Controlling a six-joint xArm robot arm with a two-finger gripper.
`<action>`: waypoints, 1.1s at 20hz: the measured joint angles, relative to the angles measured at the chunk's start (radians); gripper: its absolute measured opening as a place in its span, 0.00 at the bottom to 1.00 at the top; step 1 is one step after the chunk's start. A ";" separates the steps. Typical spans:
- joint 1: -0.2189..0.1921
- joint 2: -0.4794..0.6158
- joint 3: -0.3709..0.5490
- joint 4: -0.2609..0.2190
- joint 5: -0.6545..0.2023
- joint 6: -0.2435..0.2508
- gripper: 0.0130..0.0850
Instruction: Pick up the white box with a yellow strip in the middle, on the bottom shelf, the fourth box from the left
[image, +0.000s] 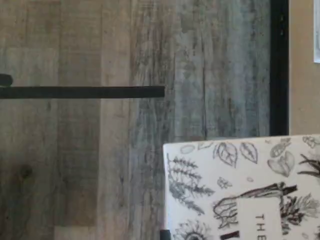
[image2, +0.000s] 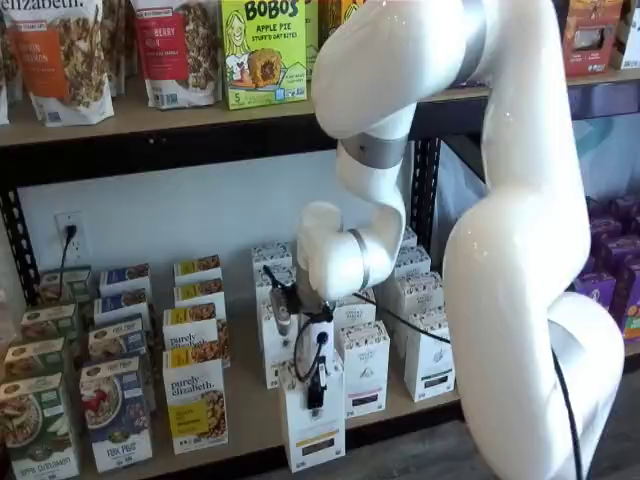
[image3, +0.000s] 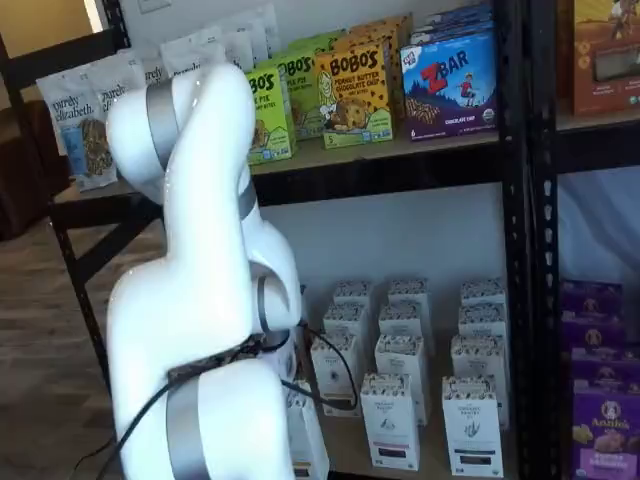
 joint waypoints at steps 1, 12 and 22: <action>0.000 -0.019 0.012 -0.008 0.010 0.007 0.56; -0.012 -0.167 0.084 -0.003 0.118 -0.003 0.56; -0.061 -0.354 0.150 -0.051 0.214 0.001 0.56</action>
